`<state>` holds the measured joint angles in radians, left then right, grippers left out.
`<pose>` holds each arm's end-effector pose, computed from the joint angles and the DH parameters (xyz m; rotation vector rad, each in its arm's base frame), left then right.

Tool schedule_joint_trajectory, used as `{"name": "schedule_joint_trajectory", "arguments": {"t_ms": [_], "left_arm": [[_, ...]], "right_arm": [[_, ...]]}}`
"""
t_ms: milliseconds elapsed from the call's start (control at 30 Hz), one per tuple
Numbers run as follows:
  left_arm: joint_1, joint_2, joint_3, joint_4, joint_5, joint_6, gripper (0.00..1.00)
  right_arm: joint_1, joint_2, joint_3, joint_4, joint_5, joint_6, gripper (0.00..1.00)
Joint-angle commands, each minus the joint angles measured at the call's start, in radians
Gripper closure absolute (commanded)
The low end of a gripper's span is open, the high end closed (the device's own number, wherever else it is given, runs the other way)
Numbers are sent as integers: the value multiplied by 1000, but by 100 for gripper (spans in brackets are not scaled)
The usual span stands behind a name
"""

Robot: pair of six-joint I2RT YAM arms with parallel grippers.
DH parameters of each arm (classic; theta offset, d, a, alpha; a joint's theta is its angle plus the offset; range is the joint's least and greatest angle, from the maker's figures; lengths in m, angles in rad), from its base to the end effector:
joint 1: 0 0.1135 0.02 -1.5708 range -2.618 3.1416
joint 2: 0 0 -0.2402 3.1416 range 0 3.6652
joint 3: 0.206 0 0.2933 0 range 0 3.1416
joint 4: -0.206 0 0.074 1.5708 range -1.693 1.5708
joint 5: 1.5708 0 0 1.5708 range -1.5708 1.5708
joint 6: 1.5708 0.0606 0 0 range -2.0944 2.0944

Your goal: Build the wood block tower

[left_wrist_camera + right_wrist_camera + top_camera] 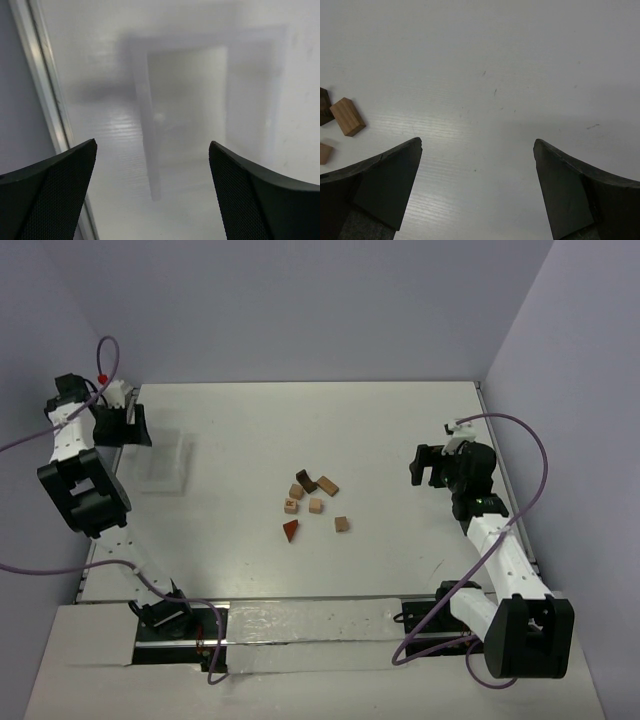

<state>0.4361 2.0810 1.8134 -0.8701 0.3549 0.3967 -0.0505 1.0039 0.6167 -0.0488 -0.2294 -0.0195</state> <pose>0.4485 0.1858 0.1863 0.0514 2.6012 -0.1951 0.3004 -0.0014 0.2071 -0.1155 1.9960 0.1851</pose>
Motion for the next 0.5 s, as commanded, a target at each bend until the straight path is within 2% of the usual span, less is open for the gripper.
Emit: {"name": "schedule_joint_trajectory", "arguments": {"t_ms": [0,100,200,333,467], "left_arm": [[-1,-111,193,-84,133,-9,1],[-42,-208,251,-99,127,-12,1],[-116,-311,186,-70,89,17,1],[-301,-496,-49,0,13,60,2],[-472,-625,-317,98,39,46,16]], "right_arm": [[-6,-50,41,2,-11,4,0],[-6,-76,36,0,-19,2,0],[-5,-89,35,1,-31,0,0],[-6,-93,39,-12,-63,-9,0],[-6,-93,34,-12,-81,-17,0]]}}
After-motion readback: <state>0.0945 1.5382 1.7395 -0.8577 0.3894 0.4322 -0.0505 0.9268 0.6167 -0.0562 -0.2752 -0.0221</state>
